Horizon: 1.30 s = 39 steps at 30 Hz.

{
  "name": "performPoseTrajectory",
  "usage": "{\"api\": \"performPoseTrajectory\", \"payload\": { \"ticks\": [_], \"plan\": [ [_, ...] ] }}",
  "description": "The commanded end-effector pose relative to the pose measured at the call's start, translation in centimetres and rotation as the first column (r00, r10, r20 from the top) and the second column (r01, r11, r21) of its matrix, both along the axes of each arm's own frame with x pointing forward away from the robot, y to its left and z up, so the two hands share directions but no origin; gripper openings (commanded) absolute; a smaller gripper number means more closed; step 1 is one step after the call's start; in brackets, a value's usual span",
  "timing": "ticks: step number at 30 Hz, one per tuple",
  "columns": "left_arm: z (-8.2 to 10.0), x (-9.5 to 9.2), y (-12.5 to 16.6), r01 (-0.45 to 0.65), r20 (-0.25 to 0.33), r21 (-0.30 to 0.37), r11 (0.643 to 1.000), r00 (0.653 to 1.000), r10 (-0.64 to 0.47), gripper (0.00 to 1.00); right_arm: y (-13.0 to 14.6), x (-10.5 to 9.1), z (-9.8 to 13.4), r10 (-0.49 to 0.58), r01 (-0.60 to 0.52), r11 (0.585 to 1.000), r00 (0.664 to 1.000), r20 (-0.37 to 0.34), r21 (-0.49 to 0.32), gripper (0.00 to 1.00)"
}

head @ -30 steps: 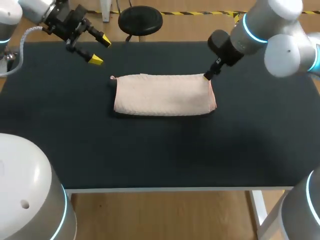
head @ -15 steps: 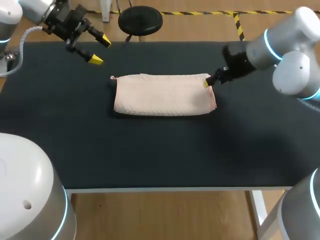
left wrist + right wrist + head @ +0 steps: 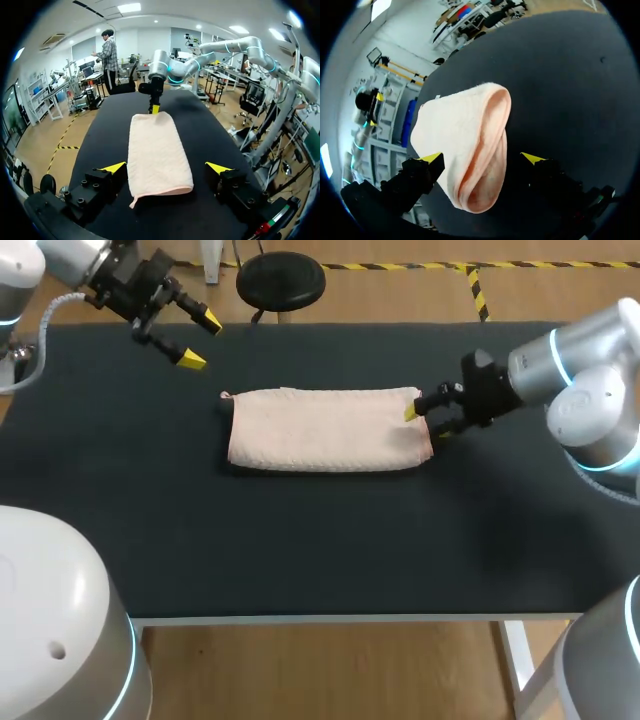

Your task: Fold the towel

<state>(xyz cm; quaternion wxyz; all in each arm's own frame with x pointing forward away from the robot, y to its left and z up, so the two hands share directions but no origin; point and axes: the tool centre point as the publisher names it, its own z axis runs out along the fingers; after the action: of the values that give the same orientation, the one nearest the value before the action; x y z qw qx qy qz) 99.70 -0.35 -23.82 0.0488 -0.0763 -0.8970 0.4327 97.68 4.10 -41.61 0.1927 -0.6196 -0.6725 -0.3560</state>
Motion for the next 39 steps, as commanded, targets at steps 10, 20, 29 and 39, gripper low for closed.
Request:
{"api": "performPoseTrajectory", "payload": {
  "ticks": [10, 20, 29, 39],
  "plan": [
    [-0.1, 0.1, 0.0, 0.002, 0.001, -0.002, 1.000, 1.000, -0.002, 1.00, 2.3, 1.3, -1.1, 0.057, -0.052, 0.996, 0.997, -0.061, 0.076, 1.00],
    [-0.1, 0.1, 0.0, 0.002, 0.001, -0.002, 1.000, 1.000, -0.002, 1.00, 4.2, 1.6, -1.1, 0.100, -0.095, 0.991, 0.994, -0.051, 0.094, 1.00],
    [-0.1, 0.1, 0.0, 0.002, 0.001, -0.002, 1.000, 1.000, -0.002, 1.00, 3.9, 1.6, 0.7, 0.091, -0.088, 0.994, 0.994, -0.052, 0.065, 0.00],
    [-0.1, 0.1, 0.0, 0.002, 0.001, -0.002, 1.000, 1.000, -0.002, 1.00, 6.8, 4.6, 6.2, 0.124, -0.120, 0.990, 0.991, -0.046, 0.073, 0.00]
  ]
}}
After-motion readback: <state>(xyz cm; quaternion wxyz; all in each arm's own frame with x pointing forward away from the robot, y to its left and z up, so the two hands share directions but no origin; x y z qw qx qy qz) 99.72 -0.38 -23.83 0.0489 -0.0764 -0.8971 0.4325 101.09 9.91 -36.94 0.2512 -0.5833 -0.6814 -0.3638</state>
